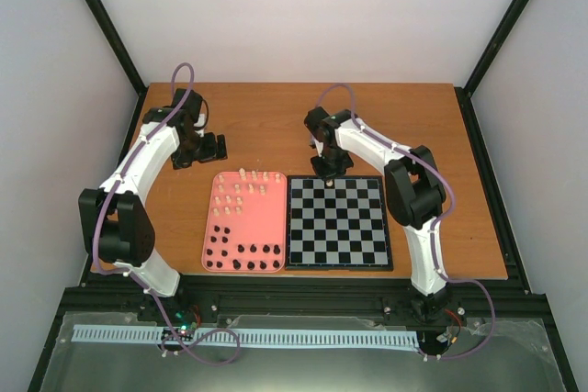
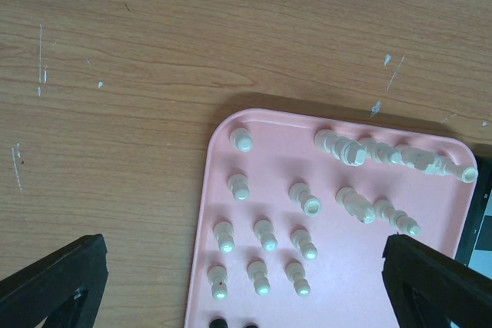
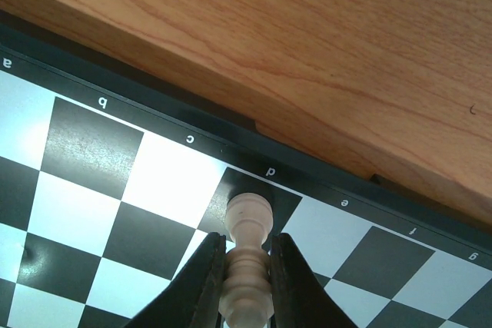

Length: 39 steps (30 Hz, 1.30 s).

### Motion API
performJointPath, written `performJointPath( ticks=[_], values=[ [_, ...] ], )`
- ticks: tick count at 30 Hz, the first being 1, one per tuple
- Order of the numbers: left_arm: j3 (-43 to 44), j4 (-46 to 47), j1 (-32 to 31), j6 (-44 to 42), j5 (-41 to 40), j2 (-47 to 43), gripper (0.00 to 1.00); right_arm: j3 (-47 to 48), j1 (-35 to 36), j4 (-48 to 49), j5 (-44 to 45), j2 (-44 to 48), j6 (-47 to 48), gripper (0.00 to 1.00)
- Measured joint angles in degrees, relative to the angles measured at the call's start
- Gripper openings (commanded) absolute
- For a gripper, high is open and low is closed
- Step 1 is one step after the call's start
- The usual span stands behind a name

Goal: Set up the chess pieces on the board
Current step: Place the chess piece on the chessboard, then pick up the chess piece from the storage box.

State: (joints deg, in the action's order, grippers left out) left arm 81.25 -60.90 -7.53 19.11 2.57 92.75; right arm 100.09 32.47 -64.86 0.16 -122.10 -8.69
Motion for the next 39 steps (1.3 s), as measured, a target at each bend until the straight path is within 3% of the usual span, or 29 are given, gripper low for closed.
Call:
performJointPath(
  ticks=[12, 17, 30, 39],
  values=[
    [0.0, 0.0, 0.0, 0.0, 0.0, 0.0, 1.00, 0.0, 0.0, 0.3, -1.1, -0.2, -0.1, 0.58],
    [0.0, 0.0, 0.0, 0.0, 0.0, 0.0, 1.00, 0.3, 0.0, 0.0, -2.6, -0.2, 0.2, 0.68],
    [0.0, 0.0, 0.1, 0.8, -0.3, 0.0, 1.00, 20.3, 0.8, -2.5, -7.1, -0.9, 0.8, 0.68],
    [-1.0, 0.4, 8.4, 4.9, 2.2, -0.2, 1.00, 23.7, 6.4, 1.3, -12.0, -9.1, -0.2, 0.60]
  ],
)
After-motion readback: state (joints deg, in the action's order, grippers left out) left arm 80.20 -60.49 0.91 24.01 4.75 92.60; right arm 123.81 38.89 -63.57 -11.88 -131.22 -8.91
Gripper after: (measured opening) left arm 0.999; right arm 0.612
